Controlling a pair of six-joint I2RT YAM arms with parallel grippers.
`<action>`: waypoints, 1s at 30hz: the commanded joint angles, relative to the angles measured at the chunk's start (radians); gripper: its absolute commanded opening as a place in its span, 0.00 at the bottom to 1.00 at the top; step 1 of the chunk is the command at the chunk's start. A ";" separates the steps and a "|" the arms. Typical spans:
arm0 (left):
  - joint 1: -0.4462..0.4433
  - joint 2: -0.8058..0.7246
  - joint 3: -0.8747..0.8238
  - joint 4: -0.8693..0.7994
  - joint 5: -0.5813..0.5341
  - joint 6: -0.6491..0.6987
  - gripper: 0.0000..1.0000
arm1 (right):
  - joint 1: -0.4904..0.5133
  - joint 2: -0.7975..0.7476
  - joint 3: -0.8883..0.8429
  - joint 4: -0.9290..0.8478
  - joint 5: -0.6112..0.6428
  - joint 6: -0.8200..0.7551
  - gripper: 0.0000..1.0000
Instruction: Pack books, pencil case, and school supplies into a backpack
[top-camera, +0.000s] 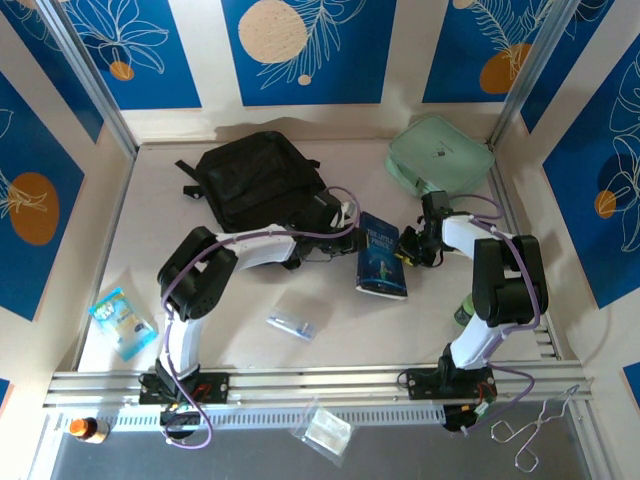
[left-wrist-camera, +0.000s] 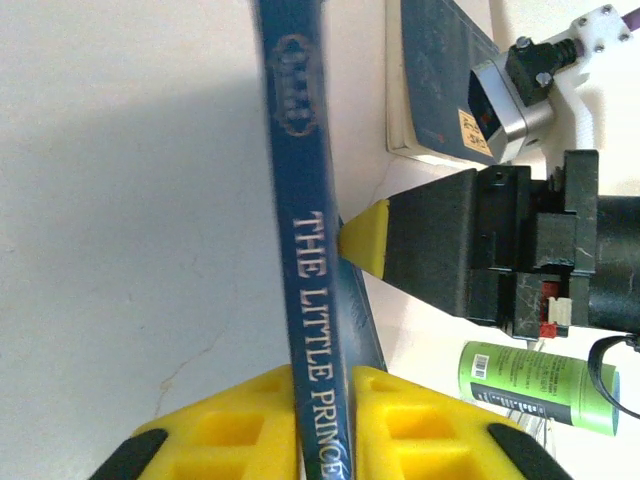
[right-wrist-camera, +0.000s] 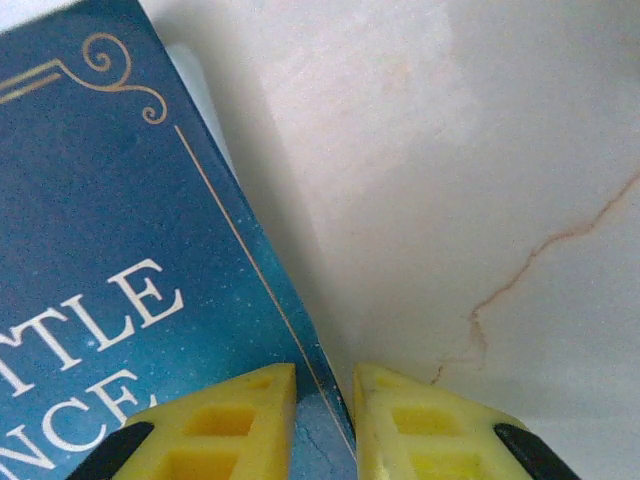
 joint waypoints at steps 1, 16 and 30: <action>0.014 -0.002 0.038 -0.017 0.001 0.025 0.10 | -0.001 -0.037 -0.031 0.026 -0.039 0.024 0.23; 0.258 -0.249 -0.075 0.162 0.016 -0.085 0.00 | -0.002 -0.263 -0.118 0.367 -0.309 0.155 0.72; 0.352 -0.358 -0.179 0.344 -0.157 -0.270 0.00 | 0.186 -0.202 -0.180 0.894 -0.350 0.633 0.92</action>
